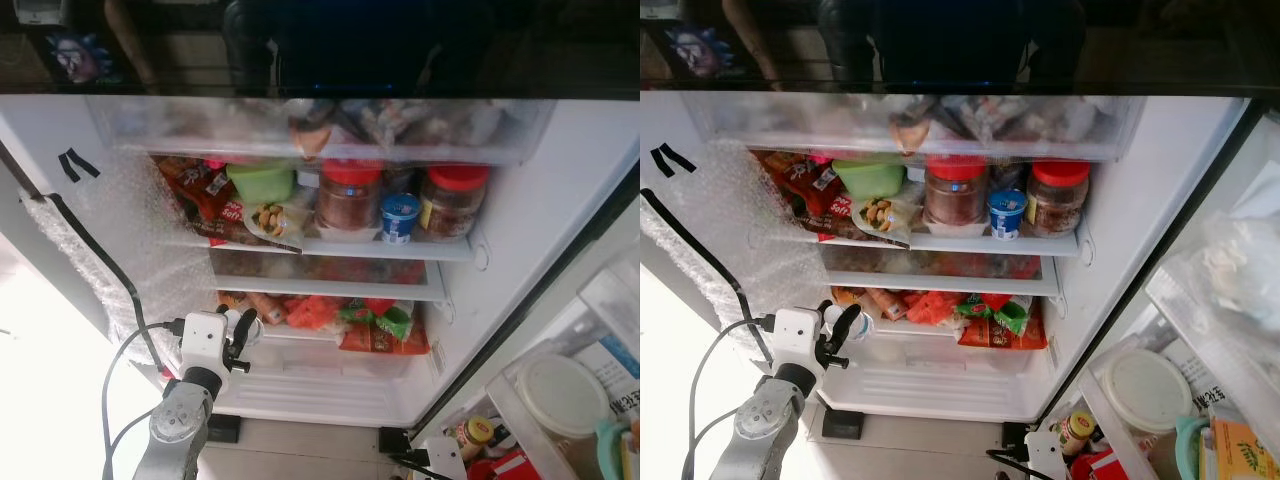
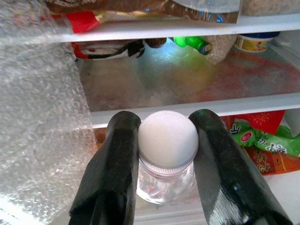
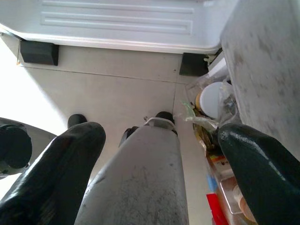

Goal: Restocking fridge

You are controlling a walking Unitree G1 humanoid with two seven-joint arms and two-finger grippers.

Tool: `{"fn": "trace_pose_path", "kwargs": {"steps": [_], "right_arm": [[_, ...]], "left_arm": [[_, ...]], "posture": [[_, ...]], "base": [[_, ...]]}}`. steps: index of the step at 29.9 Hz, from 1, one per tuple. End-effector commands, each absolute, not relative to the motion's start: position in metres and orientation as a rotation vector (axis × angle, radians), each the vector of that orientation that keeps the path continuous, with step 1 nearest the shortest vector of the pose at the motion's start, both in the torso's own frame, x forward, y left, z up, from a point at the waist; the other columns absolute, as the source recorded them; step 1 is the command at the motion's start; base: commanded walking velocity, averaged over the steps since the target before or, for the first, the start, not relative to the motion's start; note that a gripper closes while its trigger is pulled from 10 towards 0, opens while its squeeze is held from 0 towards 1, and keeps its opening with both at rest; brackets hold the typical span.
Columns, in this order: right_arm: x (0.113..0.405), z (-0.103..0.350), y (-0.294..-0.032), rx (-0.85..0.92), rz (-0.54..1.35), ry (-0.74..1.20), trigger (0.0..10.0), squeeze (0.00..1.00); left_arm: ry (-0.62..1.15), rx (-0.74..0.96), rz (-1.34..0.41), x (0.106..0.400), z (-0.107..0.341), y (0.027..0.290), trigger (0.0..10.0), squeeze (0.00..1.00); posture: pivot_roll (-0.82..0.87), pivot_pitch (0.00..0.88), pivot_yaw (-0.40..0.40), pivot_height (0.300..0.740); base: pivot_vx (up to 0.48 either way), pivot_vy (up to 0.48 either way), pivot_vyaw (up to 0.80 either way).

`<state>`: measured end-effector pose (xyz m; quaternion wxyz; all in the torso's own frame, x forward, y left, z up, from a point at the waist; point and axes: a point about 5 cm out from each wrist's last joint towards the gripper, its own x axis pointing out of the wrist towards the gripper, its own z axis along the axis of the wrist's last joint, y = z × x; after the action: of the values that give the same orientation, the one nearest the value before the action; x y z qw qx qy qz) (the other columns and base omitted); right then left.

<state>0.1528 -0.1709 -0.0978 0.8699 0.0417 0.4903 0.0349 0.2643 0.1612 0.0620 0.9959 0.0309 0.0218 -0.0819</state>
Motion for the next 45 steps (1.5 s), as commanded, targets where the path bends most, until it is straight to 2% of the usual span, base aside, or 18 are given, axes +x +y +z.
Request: {"fn": "trace_pose_path", "kwargs": {"steps": [1,8,11,18,21,29,37,45], "right_arm": [[0.152,-0.098,-0.175,0.089,0.047,1.019,10.0,0.00],[0.152,-0.098,-0.175,0.087,0.054,1.024,10.0,0.00],[0.152,-0.098,-0.174,0.100,0.062,1.015,10.0,0.00],[0.154,-0.096,-0.173,0.115,0.079,0.993,10.0,0.00],[0.156,-0.095,-0.172,0.058,0.134,0.990,10.0,0.00],[0.167,-0.089,-0.169,-0.263,0.379,0.931,10.0,0.00],[0.165,-0.091,-0.168,-0.323,0.426,0.964,10.0,0.00],[0.163,-0.092,-0.168,-0.299,0.412,0.977,10.0,0.00]], "left_arm": [[0.019,0.064,-0.166,0.266,0.067,0.161,10.0,0.00],[0.017,0.065,-0.163,0.267,0.068,0.161,10.0,0.00],[0.015,0.066,-0.167,0.267,0.068,0.160,10.0,0.00],[0.015,0.066,-0.165,0.267,0.068,0.160,10.0,0.00],[0.015,0.065,-0.165,0.267,0.068,0.159,10.0,0.00],[0.016,0.066,-0.165,0.267,0.067,0.160,10.0,0.00],[0.013,0.063,-0.168,0.268,0.068,0.159,10.0,0.00],[-0.028,0.061,-0.169,0.272,0.077,0.160,10.0,0.00]], "posture": [[0.03,0.066,-0.004,0.695],[0.03,0.066,-0.004,0.695],[0.03,0.066,-0.005,0.670],[0.03,0.066,-0.005,0.648],[0.04,0.066,-0.005,0.648],[0.03,0.068,-0.006,0.648],[0.03,0.062,-0.004,0.648],[0.03,0.051,0.001,0.648]], "base": [[0.000,0.000,0.00],[0.000,0.000,0.00],[0.000,0.000,0.00],[0.000,0.000,0.00],[0.000,0.000,0.00],[0.000,0.000,0.00],[0.000,0.000,0.00],[0.000,0.000,0.00]]}}
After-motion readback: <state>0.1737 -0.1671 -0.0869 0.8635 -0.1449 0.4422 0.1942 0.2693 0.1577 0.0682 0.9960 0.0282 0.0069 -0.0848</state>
